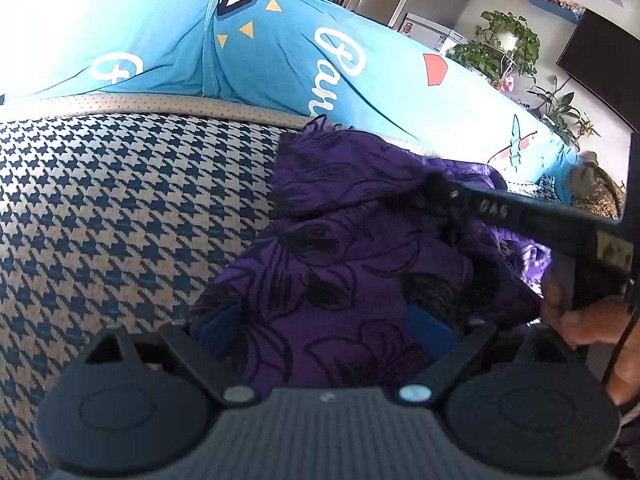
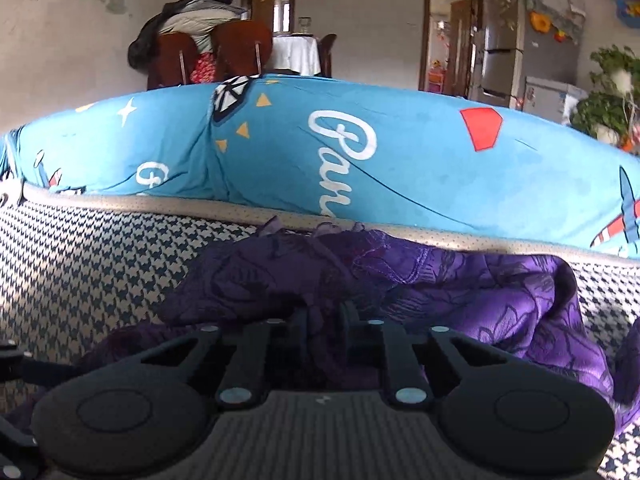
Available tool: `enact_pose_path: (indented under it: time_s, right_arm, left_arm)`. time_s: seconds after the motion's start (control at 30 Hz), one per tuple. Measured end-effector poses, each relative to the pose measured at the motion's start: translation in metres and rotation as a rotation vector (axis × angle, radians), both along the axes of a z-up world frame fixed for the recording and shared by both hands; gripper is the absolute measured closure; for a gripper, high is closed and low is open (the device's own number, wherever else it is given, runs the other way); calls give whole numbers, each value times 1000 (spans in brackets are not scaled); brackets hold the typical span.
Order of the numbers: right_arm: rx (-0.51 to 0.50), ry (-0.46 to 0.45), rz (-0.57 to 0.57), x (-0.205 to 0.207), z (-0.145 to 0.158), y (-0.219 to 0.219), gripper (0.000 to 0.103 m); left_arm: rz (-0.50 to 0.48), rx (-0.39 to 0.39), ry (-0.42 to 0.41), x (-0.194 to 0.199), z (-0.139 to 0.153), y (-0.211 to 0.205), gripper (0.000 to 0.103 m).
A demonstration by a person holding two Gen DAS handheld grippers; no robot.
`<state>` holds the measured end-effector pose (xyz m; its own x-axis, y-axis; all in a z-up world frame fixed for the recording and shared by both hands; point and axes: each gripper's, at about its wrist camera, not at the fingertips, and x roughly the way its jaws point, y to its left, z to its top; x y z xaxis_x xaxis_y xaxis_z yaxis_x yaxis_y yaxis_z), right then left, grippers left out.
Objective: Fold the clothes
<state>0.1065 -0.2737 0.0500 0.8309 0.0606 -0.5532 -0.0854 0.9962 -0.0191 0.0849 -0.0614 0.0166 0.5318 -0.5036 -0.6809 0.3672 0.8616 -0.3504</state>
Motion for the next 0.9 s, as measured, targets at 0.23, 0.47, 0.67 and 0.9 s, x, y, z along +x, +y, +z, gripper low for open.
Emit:
enact_pose_path:
  time_s: [0.23,0.47,0.67,0.9]
  right_arm:
    - [116,-84,-263,-17,27,-45,96]
    - [7,-144,-581,-45,46,-97,96]
    - [-7,-154,-433,-55,51,-104,88]
    - [49,-96,-224,-34,38,-79,52]
  left_arm:
    - [25,29,10,3,-2,1,9]
    - [119,44,42,9,-5,11,9]
    - [146,34,51,10,-5,14,9]
    - [146,19,59,12,-6,11,9]
